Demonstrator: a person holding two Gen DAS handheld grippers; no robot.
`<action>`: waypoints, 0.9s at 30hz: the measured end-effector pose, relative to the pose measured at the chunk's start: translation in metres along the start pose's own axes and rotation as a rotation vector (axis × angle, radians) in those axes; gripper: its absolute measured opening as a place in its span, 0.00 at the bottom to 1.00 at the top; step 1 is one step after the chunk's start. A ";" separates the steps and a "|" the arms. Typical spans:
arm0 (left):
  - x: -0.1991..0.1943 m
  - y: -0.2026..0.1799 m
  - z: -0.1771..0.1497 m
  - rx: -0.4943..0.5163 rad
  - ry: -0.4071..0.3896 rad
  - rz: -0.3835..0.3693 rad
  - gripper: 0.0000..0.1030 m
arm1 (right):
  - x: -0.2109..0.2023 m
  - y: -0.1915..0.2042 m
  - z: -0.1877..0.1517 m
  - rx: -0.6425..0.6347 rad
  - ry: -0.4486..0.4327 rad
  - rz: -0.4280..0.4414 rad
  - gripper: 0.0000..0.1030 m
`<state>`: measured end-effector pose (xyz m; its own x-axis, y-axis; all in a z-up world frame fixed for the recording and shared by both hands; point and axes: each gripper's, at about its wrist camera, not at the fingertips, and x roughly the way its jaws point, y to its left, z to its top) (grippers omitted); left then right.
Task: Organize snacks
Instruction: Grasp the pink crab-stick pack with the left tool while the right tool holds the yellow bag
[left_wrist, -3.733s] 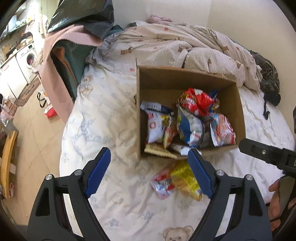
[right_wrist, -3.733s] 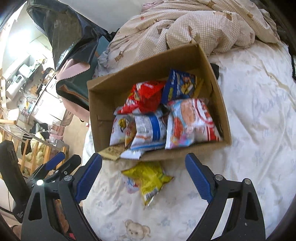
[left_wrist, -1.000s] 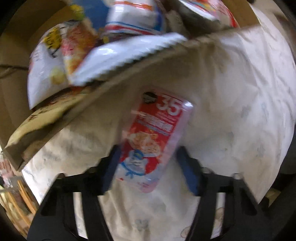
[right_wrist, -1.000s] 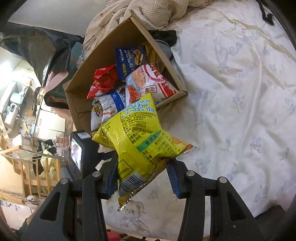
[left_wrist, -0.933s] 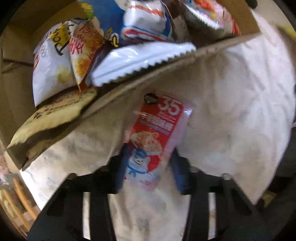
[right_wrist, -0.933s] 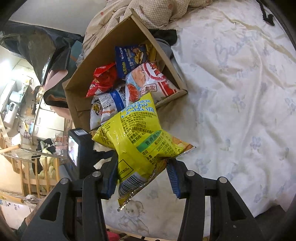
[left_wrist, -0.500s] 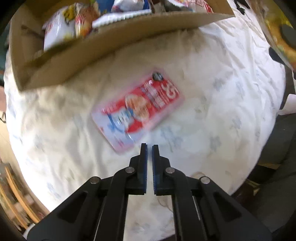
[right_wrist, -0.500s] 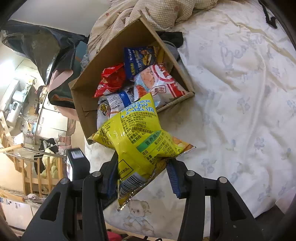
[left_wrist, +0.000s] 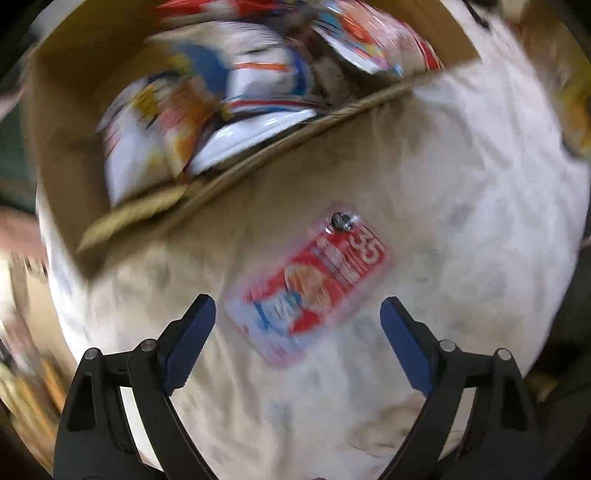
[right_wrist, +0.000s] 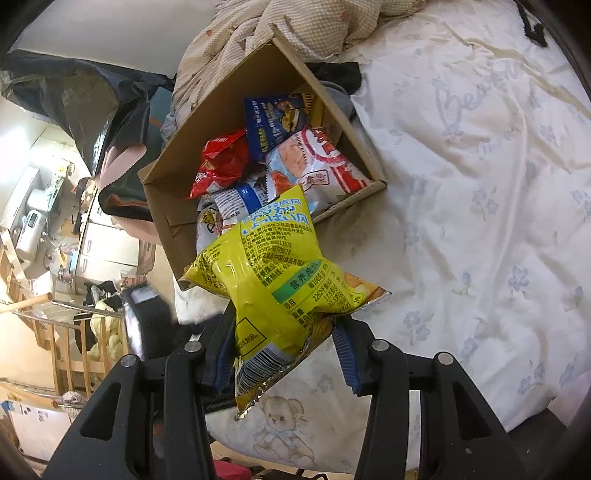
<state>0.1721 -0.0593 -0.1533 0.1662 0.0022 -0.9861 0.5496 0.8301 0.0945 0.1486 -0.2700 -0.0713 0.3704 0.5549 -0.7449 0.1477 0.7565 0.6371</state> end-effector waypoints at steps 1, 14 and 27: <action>0.006 -0.003 0.004 0.036 0.017 -0.004 0.86 | 0.000 -0.001 0.000 0.001 -0.002 -0.001 0.48; 0.040 -0.013 0.034 0.111 0.062 -0.123 0.68 | 0.004 -0.005 0.005 0.028 0.010 0.000 0.48; 0.024 -0.055 0.003 0.075 0.140 -0.241 0.57 | -0.002 0.000 0.004 0.032 0.001 0.036 0.50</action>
<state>0.1480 -0.1068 -0.1815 -0.0886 -0.1093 -0.9901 0.6193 0.7725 -0.1407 0.1518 -0.2731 -0.0692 0.3749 0.5822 -0.7215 0.1634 0.7246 0.6695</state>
